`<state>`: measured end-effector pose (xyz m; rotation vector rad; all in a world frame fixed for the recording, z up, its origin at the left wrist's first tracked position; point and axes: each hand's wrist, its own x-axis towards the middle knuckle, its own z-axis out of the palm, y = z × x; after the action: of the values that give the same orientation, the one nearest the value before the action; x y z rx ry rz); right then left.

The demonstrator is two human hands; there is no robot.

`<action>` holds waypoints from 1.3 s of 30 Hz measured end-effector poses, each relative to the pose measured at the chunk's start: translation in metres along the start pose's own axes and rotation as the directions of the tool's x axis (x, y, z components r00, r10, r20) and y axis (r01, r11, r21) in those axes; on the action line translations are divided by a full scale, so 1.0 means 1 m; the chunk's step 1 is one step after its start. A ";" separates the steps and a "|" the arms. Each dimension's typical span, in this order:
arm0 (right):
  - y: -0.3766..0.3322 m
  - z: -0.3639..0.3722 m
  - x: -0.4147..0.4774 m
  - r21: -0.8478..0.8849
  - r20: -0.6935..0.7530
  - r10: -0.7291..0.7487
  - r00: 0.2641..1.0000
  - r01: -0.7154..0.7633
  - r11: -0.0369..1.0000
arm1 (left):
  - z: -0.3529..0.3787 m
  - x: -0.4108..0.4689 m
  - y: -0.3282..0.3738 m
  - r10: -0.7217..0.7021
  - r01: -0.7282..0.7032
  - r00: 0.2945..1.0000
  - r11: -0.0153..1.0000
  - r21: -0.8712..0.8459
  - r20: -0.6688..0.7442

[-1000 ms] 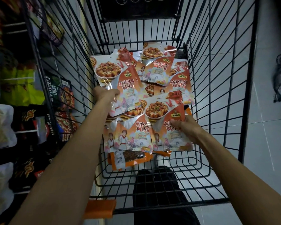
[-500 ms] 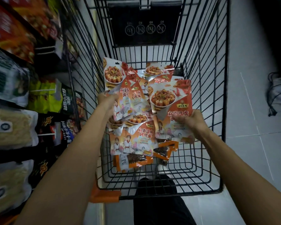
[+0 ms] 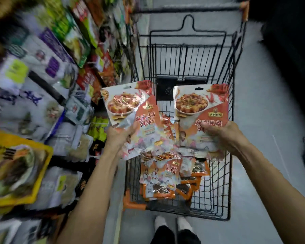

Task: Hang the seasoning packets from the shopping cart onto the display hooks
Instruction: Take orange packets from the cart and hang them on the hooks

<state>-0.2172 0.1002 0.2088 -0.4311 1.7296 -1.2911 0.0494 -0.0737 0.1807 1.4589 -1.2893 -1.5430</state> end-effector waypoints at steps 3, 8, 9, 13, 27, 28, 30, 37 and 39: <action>-0.036 0.017 -0.014 -0.009 0.090 -0.066 0.994 0.067 0.998 | -0.032 -0.039 0.034 0.055 -0.062 0.996 0.994 -0.095 -0.072; -0.096 0.063 -0.039 -0.001 0.339 -0.223 0.914 0.237 0.971 | -0.083 -0.107 0.088 0.197 -0.235 0.953 0.959 -0.155 -0.229; -0.107 0.074 -0.044 0.012 0.388 -0.251 0.887 0.267 0.964 | -0.094 -0.122 0.096 0.214 -0.262 0.936 0.954 -0.145 -0.281; -0.143 0.118 -0.068 0.025 0.592 -0.294 0.750 0.347 0.938 | -0.132 -0.195 0.115 0.240 -0.344 0.836 0.930 -0.131 -0.494; -0.139 0.279 -0.262 0.179 0.963 -0.244 0.118 0.401 0.898 | -0.213 -0.504 0.098 0.152 -0.340 0.297 0.940 0.044 -0.943; -0.134 0.287 -0.277 0.168 0.971 -0.224 0.084 0.427 0.889 | -0.214 -0.524 0.092 0.139 -0.324 0.257 0.945 0.050 -0.956; -0.123 0.301 -0.312 0.169 0.979 -0.200 0.031 0.420 0.892 | -0.216 -0.562 0.080 0.122 -0.314 0.183 0.948 0.060 -0.976; -0.074 0.322 -0.417 0.150 0.979 -0.096 -0.178 0.324 0.934 | -0.235 -0.662 0.036 0.079 -0.299 0.012 0.951 0.072 -0.997; -0.060 0.326 -0.439 0.130 0.979 -0.071 -0.193 0.310 0.942 | -0.245 -0.683 0.022 0.081 -0.322 -0.009 0.943 0.079 -0.997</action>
<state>0.2678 0.2051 0.4471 -1.4294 0.2500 -0.4654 0.4025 0.4978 0.4557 1.5558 -0.3292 -0.0448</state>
